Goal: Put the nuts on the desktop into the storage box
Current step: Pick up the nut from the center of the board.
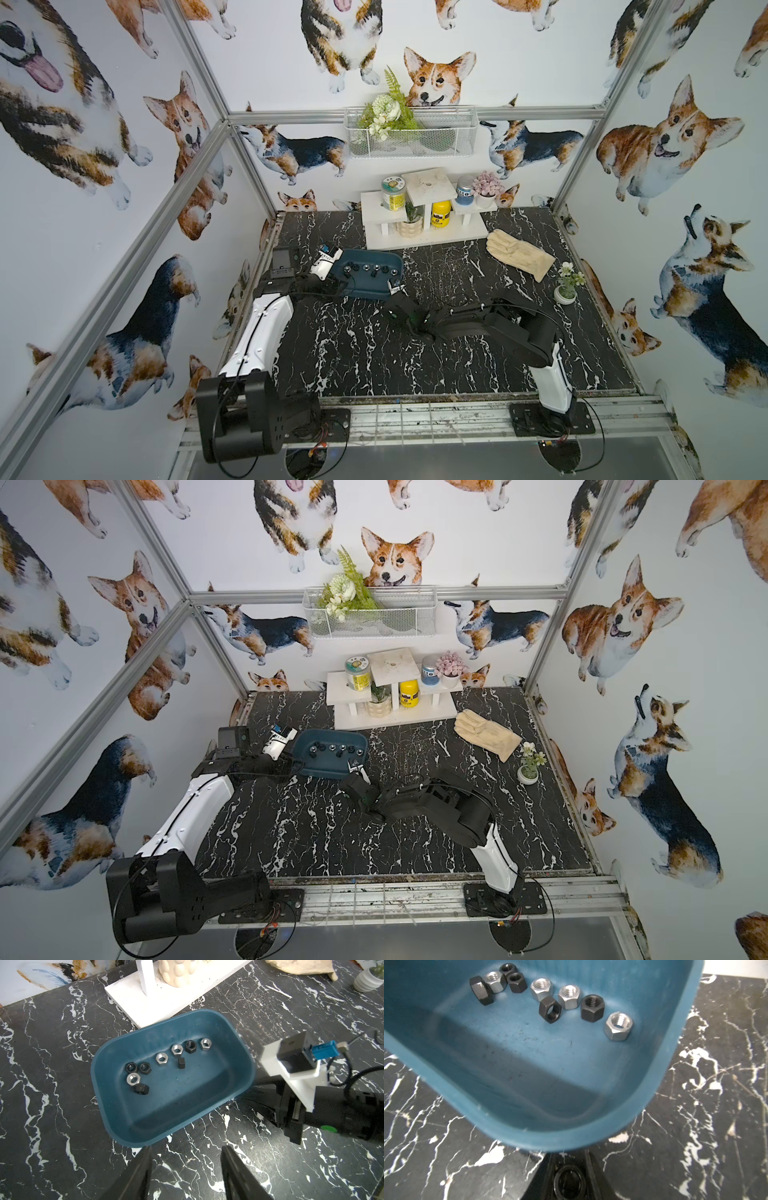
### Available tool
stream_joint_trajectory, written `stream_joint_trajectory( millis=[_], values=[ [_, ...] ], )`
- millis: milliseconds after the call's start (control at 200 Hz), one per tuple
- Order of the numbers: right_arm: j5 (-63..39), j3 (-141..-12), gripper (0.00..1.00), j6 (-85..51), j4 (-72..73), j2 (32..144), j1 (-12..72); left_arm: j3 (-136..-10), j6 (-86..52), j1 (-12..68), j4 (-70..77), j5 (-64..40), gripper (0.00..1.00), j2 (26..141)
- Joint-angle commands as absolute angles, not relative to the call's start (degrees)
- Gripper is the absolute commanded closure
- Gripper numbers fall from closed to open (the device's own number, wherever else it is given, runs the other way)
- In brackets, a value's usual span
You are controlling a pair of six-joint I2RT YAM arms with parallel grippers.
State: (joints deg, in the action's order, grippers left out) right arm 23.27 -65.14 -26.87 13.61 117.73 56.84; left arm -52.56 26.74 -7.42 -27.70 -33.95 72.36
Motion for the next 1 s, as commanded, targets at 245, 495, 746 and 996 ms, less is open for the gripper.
stream_joint_trajectory(
  millis=[245,495,746,996],
  values=[
    [8.40,-57.55,0.81,-35.07,4.84,104.32,54.51,-52.37,33.62,-3.71,-28.76,-46.85,0.37,71.46],
    [-5.33,-51.23,0.79,-41.49,3.86,96.37,49.99,-51.86,40.37,4.27,-28.13,-48.74,0.35,72.10],
    [-13.93,-51.43,0.79,-46.75,4.08,93.16,48.87,-48.95,50.12,7.04,-25.50,-56.95,0.34,73.79],
    [-26.36,-45.12,0.78,-59.08,16.55,86.39,44.14,-47.15,51.60,11.23,-16.26,-61.77,0.33,76.87]
  ],
)
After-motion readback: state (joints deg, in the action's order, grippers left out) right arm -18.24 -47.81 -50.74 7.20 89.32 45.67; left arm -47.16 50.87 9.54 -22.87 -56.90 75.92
